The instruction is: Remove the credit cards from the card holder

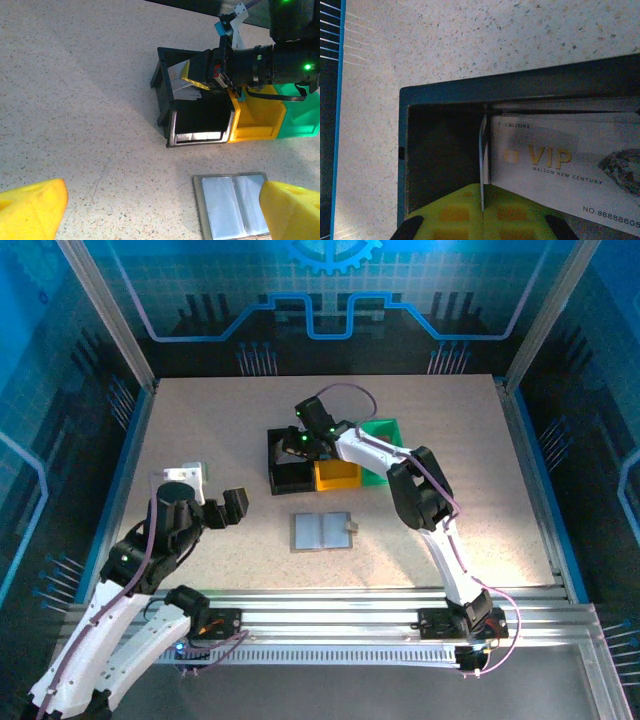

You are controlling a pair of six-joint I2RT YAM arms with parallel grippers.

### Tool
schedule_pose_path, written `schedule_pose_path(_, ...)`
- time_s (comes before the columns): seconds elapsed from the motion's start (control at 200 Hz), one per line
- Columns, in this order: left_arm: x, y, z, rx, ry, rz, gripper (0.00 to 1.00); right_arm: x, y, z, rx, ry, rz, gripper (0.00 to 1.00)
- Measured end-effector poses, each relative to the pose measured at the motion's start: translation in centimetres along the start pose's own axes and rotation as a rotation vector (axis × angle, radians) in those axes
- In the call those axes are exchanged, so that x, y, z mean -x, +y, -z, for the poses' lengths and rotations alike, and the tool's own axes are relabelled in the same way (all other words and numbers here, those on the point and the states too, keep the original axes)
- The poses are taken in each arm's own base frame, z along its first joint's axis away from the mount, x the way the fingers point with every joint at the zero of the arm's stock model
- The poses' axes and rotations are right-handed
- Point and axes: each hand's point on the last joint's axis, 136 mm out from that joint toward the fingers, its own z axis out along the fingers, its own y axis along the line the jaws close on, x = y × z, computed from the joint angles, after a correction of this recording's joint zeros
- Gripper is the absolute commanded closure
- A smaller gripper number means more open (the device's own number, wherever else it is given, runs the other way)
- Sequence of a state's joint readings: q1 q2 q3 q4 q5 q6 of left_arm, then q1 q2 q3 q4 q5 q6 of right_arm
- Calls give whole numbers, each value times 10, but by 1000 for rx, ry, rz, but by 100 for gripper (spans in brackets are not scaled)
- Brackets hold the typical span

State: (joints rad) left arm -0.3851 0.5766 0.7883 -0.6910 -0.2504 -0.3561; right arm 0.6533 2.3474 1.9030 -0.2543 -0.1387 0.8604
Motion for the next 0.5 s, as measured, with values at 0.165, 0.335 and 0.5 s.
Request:
schedule_pose_path(0.165, 0, 0, 0, 0, 0, 0, 1, 0, 0, 0, -2, 1, 0, 95)
schedule_pose_path(0.335, 0, 0, 0, 0, 0, 0, 1, 0, 0, 0, -5, 4, 1, 95)
schedule_pose_path(0.5, 0, 0, 0, 0, 0, 0, 1, 0, 0, -1, -7, 5, 1, 94)
